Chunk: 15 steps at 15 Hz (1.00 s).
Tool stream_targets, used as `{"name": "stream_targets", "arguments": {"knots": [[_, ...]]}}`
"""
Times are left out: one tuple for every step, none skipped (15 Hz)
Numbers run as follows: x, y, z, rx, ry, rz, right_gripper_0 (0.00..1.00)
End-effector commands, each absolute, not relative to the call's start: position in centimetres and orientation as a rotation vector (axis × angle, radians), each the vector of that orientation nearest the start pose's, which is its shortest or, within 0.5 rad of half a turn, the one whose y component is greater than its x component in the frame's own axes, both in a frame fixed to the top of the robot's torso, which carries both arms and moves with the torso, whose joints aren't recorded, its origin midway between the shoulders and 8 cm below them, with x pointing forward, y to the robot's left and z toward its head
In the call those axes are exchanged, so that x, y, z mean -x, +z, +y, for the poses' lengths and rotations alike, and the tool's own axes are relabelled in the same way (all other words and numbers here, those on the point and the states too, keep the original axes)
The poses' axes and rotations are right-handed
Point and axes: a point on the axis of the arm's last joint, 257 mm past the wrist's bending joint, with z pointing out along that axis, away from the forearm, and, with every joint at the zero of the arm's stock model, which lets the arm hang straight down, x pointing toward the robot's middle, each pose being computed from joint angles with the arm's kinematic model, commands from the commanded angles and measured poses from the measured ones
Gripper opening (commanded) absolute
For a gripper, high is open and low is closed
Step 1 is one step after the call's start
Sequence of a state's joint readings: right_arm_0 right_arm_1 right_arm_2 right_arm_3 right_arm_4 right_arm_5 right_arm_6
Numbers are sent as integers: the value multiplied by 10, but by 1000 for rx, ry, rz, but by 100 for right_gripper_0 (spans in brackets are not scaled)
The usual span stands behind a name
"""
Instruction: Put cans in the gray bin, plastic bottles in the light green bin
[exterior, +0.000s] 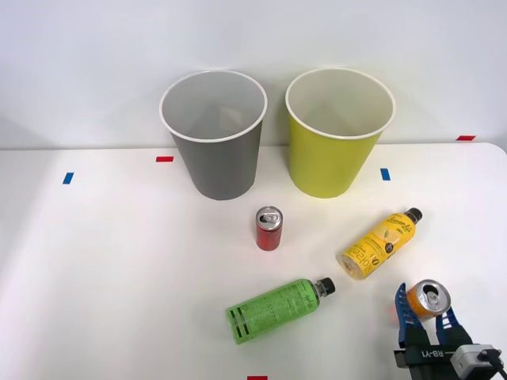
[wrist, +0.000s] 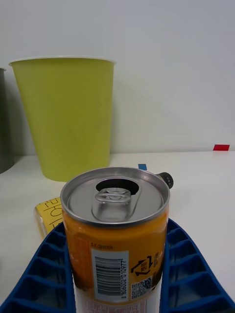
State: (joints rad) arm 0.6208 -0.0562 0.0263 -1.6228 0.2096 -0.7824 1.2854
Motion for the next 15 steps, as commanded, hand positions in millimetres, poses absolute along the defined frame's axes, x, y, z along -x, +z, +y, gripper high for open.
{"name": "stream_targets", "arguments": {"knots": [[-325,-264,-261,10,27,1345,3],[-325,-264,-261,10,29,1345,1],[-324,-264,-260,14,30,1345,0],[-323,-266,-259,19,32,1349,0],[-321,-263,-257,26,38,1339,0],[-317,-262,-254,35,46,1330,0],[-315,-260,-252,40,51,1323,0],[-311,-258,-249,52,60,1311,0],[-311,-252,-247,61,69,1298,0],[-313,-244,-246,67,71,1279,0],[-315,-233,-244,70,78,1254,0],[-319,-224,-241,72,89,1235,0],[-323,-217,-237,75,105,1222,0],[-329,-211,-231,77,129,1216,0],[-334,-206,-227,77,143,1215,0]]}}
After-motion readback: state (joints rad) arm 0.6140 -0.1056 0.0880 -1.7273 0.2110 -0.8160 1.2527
